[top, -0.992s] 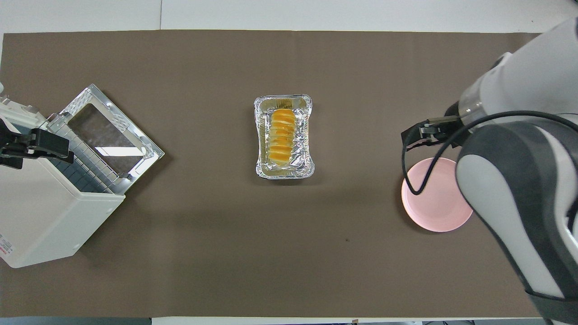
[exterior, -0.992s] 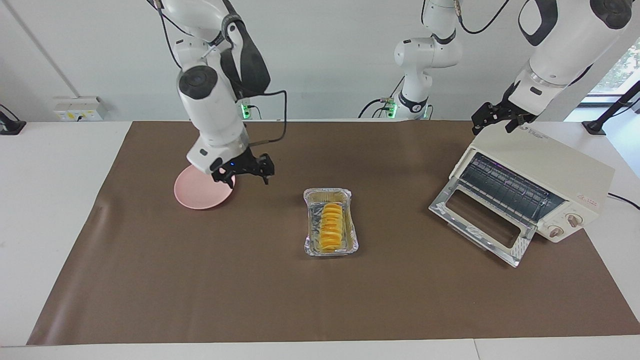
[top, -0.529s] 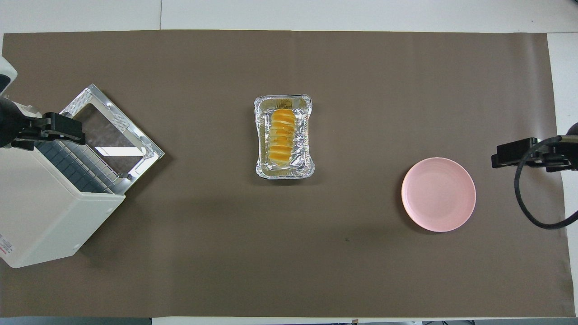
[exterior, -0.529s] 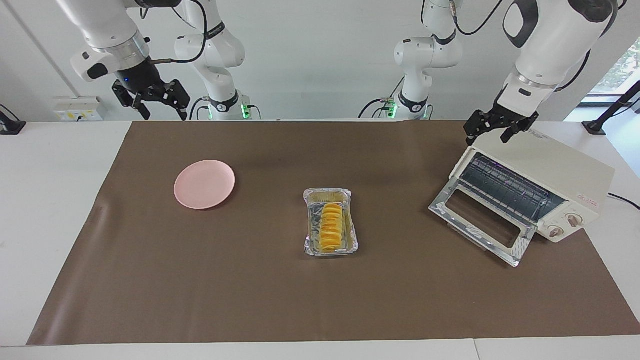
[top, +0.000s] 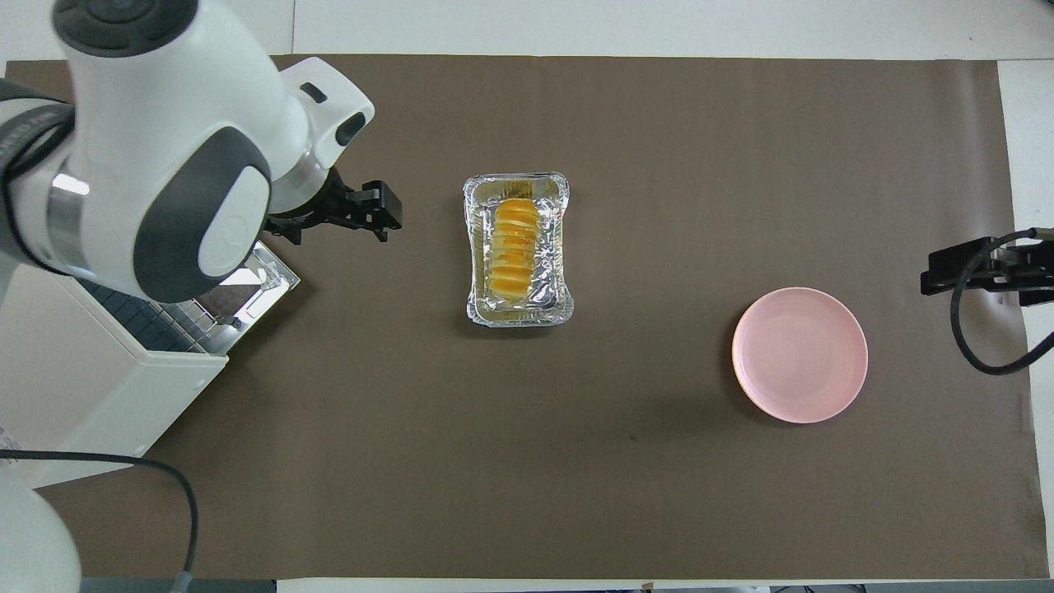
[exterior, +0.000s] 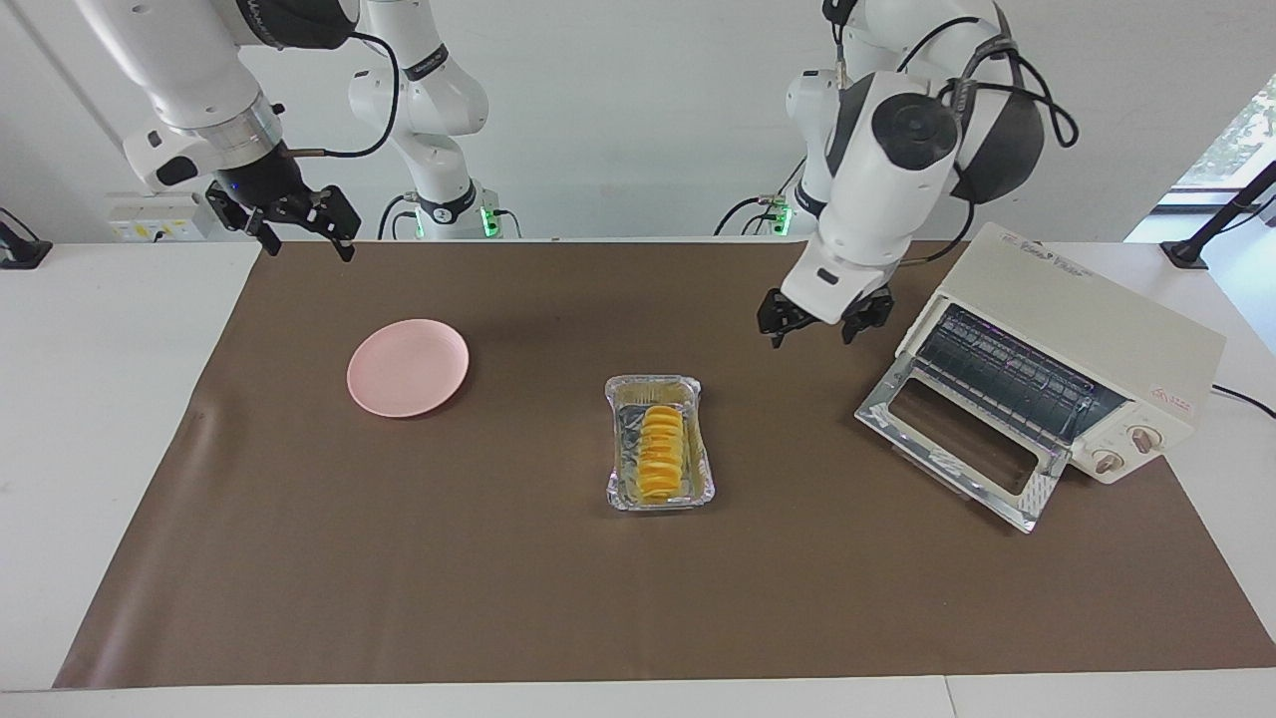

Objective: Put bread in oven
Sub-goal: 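Reach the left gripper to the foil tray and grasp its edge, then lift the foil tray with the left gripper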

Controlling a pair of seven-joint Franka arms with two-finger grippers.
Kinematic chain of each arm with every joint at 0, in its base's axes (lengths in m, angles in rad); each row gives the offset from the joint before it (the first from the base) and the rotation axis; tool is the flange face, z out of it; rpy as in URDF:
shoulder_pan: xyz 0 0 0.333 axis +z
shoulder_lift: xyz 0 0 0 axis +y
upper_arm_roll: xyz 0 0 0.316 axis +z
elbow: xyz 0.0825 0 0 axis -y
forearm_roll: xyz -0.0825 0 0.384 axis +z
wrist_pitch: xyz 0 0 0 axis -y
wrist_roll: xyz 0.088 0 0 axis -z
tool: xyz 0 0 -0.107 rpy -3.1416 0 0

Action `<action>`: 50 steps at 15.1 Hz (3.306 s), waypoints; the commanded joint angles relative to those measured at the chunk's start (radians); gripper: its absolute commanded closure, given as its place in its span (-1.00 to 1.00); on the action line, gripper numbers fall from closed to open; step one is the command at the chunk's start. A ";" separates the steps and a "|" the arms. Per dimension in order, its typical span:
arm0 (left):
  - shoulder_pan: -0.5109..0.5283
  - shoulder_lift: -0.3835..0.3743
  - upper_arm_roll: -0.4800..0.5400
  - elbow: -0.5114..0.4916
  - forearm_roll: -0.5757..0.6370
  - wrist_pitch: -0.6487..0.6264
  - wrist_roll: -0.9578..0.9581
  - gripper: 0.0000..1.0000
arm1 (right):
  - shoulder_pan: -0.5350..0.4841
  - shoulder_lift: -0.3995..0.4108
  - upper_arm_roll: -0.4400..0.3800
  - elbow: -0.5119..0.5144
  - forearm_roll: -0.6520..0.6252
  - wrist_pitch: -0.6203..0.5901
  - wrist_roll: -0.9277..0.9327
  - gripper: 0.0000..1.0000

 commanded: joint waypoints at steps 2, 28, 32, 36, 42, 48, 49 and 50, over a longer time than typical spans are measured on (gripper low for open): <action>-0.111 0.190 0.022 0.205 -0.017 0.057 -0.136 -1.00 | -0.023 -0.007 0.013 -0.022 -0.021 0.008 -0.036 -1.00; -0.328 0.403 0.022 0.084 -0.028 0.436 -0.320 -0.51 | -0.031 -0.024 0.013 -0.043 -0.020 -0.033 -0.193 -1.00; -0.324 0.403 0.024 0.081 -0.027 0.430 -0.320 0.06 | -0.031 -0.024 0.014 -0.040 -0.018 -0.035 -0.193 -1.00; -0.315 0.403 0.033 0.083 -0.028 0.424 -0.320 1.00 | -0.028 -0.024 0.013 -0.040 -0.018 -0.035 -0.193 -1.00; -0.317 0.398 0.068 0.094 -0.028 0.355 -0.346 1.00 | -0.028 -0.024 0.014 -0.040 -0.020 -0.035 -0.193 -1.00; -0.308 0.315 0.172 0.104 -0.042 0.263 -0.372 1.00 | -0.028 -0.024 0.014 -0.040 -0.020 -0.035 -0.193 -1.00; -0.303 0.315 0.198 0.112 -0.047 0.261 -0.414 1.00 | -0.028 -0.024 0.013 -0.040 -0.020 -0.035 -0.193 -1.00; -0.301 0.314 0.228 0.115 -0.048 0.260 -0.433 1.00 | -0.028 -0.024 0.013 -0.040 -0.018 -0.035 -0.193 -1.00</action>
